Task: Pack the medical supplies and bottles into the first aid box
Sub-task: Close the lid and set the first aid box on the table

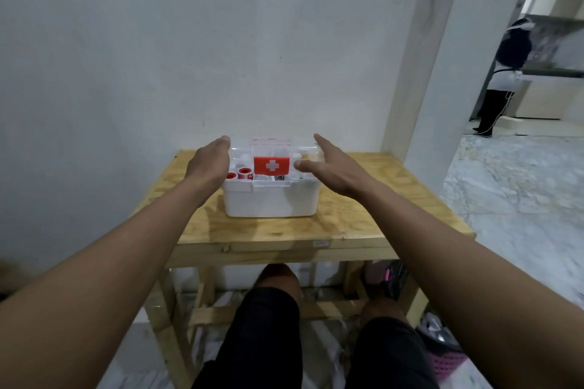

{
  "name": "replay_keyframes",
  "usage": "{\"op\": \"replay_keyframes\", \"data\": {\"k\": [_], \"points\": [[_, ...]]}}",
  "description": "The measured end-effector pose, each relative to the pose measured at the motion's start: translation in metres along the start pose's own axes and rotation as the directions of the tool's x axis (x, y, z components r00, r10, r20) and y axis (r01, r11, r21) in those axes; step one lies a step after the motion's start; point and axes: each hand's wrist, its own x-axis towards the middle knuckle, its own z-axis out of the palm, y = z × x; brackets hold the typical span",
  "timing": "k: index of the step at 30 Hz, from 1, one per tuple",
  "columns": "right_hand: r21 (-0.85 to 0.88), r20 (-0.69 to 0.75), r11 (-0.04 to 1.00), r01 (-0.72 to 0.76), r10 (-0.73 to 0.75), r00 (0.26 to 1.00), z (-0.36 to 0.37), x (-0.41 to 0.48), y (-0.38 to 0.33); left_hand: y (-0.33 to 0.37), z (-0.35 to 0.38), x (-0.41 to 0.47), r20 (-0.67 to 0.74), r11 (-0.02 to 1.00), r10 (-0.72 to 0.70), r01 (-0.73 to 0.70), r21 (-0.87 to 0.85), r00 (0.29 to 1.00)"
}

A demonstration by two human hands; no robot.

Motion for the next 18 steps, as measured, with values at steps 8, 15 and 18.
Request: {"op": "replay_keyframes", "data": {"k": [8,15,18], "points": [[-0.173,-0.061,0.983,0.06,-0.072,0.996,0.0094,0.0054,-0.0031,-0.0003,0.0016,-0.0011,-0.015,0.999,0.027,-0.027,0.047,1.0],[-0.222,-0.071,0.971,0.088,-0.106,0.992,0.0086,0.0024,-0.0013,-0.0045,0.0044,0.0,0.001,0.998,0.045,-0.045,0.037,0.999],[-0.209,-0.034,0.974,0.092,-0.101,0.994,0.0078,0.0016,-0.001,-0.0064,0.0058,0.001,-0.001,0.996,0.076,-0.076,0.043,0.997]]}}
